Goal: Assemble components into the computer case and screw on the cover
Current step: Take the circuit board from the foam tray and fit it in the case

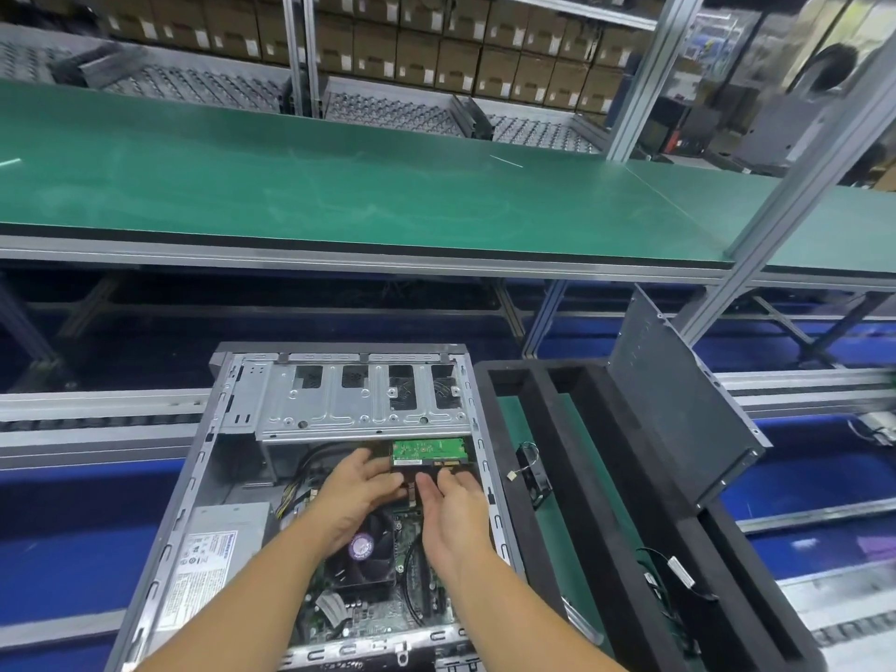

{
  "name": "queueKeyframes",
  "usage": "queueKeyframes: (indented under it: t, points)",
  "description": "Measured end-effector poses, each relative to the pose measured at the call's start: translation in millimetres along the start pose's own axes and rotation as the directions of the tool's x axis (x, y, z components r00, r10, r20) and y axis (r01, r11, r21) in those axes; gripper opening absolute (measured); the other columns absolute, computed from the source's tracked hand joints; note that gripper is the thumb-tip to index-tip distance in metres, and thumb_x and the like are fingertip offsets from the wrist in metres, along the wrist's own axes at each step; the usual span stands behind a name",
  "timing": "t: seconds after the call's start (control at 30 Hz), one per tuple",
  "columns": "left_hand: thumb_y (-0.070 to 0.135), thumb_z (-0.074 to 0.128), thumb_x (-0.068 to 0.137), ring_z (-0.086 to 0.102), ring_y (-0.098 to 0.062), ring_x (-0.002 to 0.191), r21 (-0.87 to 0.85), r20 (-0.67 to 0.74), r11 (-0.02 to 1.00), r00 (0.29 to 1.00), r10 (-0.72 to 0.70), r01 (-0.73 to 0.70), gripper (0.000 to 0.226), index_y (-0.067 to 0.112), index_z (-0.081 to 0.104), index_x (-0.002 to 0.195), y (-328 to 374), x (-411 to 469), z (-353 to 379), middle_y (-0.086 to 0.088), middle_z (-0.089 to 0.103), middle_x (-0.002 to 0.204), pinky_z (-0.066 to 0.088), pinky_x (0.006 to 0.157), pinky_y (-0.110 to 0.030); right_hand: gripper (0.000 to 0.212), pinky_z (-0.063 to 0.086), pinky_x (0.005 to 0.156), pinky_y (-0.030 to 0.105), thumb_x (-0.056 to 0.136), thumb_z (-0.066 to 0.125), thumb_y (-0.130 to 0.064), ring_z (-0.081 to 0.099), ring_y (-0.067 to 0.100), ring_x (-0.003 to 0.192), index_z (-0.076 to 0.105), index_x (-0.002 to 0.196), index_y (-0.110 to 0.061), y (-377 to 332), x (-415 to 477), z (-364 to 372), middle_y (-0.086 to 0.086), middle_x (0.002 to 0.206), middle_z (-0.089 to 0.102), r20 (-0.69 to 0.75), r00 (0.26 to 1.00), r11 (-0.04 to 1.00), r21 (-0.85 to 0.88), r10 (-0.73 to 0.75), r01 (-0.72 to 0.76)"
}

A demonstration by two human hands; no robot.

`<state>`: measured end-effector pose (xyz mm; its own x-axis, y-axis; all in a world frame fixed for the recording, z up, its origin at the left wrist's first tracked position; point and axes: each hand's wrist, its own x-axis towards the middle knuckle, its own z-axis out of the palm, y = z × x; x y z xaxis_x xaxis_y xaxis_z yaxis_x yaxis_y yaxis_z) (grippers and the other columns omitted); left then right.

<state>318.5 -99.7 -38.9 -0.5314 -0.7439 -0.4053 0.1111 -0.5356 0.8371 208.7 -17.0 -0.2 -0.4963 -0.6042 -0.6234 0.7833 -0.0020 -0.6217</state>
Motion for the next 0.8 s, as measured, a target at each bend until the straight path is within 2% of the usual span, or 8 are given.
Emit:
queueKeyframes:
  t: [0.17, 0.27, 0.33, 0.47, 0.53, 0.67, 0.73, 0.8]
  points:
    - [0.002, 0.065, 0.092, 0.070, -0.027, 0.105, 0.041, -0.034, 0.999, 0.999, 0.020, -0.019, 0.068, -0.001, 0.026, 0.148, 0.7, -1.8, 2.7, -0.015, 0.043, 0.144, 0.059, 0.082, -0.031, 0.057, 0.042, 0.111, 0.040, 0.107, 0.050, -0.008, 0.065, 0.022, 0.101, 0.026, 0.159, -0.011, 1.7, 7.4, 6.9, 0.013, 0.135, 0.048, -0.007, 1.000, 0.999, 0.052, 0.005, -0.005]
    - [0.000, 0.061, 0.094, 0.071, -0.027, 0.103, 0.045, -0.067, 0.999, 0.998, 0.012, -0.009, 0.038, -0.005, 0.041, 0.125, -0.1, 2.5, 0.9, -0.021, 0.058, 0.130, 0.060, 0.081, -0.032, 0.059, 0.040, 0.112, 0.040, 0.107, 0.050, -0.011, 0.062, 0.024, 0.110, 0.024, 0.160, -0.013, -1.3, 13.6, 15.4, 0.014, 0.143, 0.048, -0.014, 1.000, 0.996, 0.088, 0.025, -0.024]
    - [0.000, 0.061, 0.094, 0.071, -0.028, 0.102, 0.042, -0.073, 0.999, 0.997, 0.010, -0.007, 0.031, -0.005, 0.043, 0.119, 0.0, 2.9, 1.6, -0.020, 0.064, 0.123, 0.060, 0.080, -0.032, 0.061, 0.040, 0.112, 0.039, 0.107, 0.050, -0.012, 0.057, 0.025, 0.117, 0.022, 0.161, -0.013, -1.9, 19.1, 17.7, 0.014, 0.150, 0.044, -0.016, 0.999, 0.993, 0.109, 0.037, -0.035]
    - [0.000, 0.059, 0.095, 0.071, -0.028, 0.102, 0.049, -0.072, 0.999, 0.997, 0.011, -0.007, 0.032, -0.004, 0.040, 0.121, 0.3, 3.2, 3.4, -0.020, 0.066, 0.121, 0.060, 0.081, -0.033, 0.062, 0.039, 0.114, 0.038, 0.107, 0.050, -0.013, 0.055, 0.025, 0.119, 0.020, 0.161, -0.010, 0.3, 22.1, 15.0, 0.011, 0.140, 0.048, 0.005, 0.999, 0.993, 0.108, 0.052, -0.052]
    - [0.000, 0.058, 0.096, 0.071, -0.029, 0.102, 0.070, -0.073, 0.997, 0.997, 0.017, -0.012, 0.040, -0.010, 0.036, 0.127, 0.0, 3.5, 3.8, -0.020, 0.066, 0.120, 0.060, 0.081, -0.033, 0.060, 0.040, 0.113, 0.037, 0.107, 0.049, -0.014, 0.057, 0.026, 0.116, 0.022, 0.160, -0.009, 0.1, 23.1, 14.1, 0.010, 0.126, 0.054, 0.011, 0.999, 0.995, 0.087, 0.052, -0.053]
    - [0.001, 0.059, 0.096, 0.070, -0.028, 0.104, 0.088, -0.063, 0.996, 0.997, 0.038, -0.032, 0.050, -0.015, 0.029, 0.132, 2.4, 1.0, 3.8, -0.019, 0.069, 0.115, 0.060, 0.085, -0.036, 0.036, 0.048, 0.098, 0.036, 0.109, 0.047, -0.021, 0.067, 0.024, 0.098, 0.044, 0.141, -0.007, -2.3, 21.1, 11.1, 0.016, 0.112, 0.062, 0.054, 0.997, 0.998, -0.028, 0.063, -0.061]
    - [0.003, 0.062, 0.095, 0.071, -0.026, 0.103, 0.091, -0.069, 0.995, 0.997, 0.046, -0.039, 0.049, -0.012, 0.033, 0.131, 2.4, -0.5, 3.8, -0.016, 0.071, 0.112, 0.059, 0.086, -0.037, 0.024, 0.055, 0.081, 0.035, 0.108, 0.048, -0.017, 0.066, 0.024, 0.081, 0.049, 0.126, -0.002, -2.1, 17.0, 6.6, 0.015, 0.095, 0.063, 0.068, 0.996, 0.991, -0.122, 0.066, -0.057]
    - [0.006, 0.063, 0.094, 0.071, -0.026, 0.102, 0.095, -0.064, 0.994, 0.997, 0.051, -0.044, 0.048, -0.001, 0.036, 0.132, 3.6, -1.5, 4.8, -0.012, 0.073, 0.111, 0.059, 0.085, -0.036, 0.020, 0.056, 0.065, 0.033, 0.107, 0.051, -0.013, 0.063, 0.023, 0.071, 0.050, 0.124, -0.002, -4.1, 12.2, 4.1, 0.016, 0.086, 0.064, 0.098, 0.992, 0.986, -0.155, 0.074, -0.058]
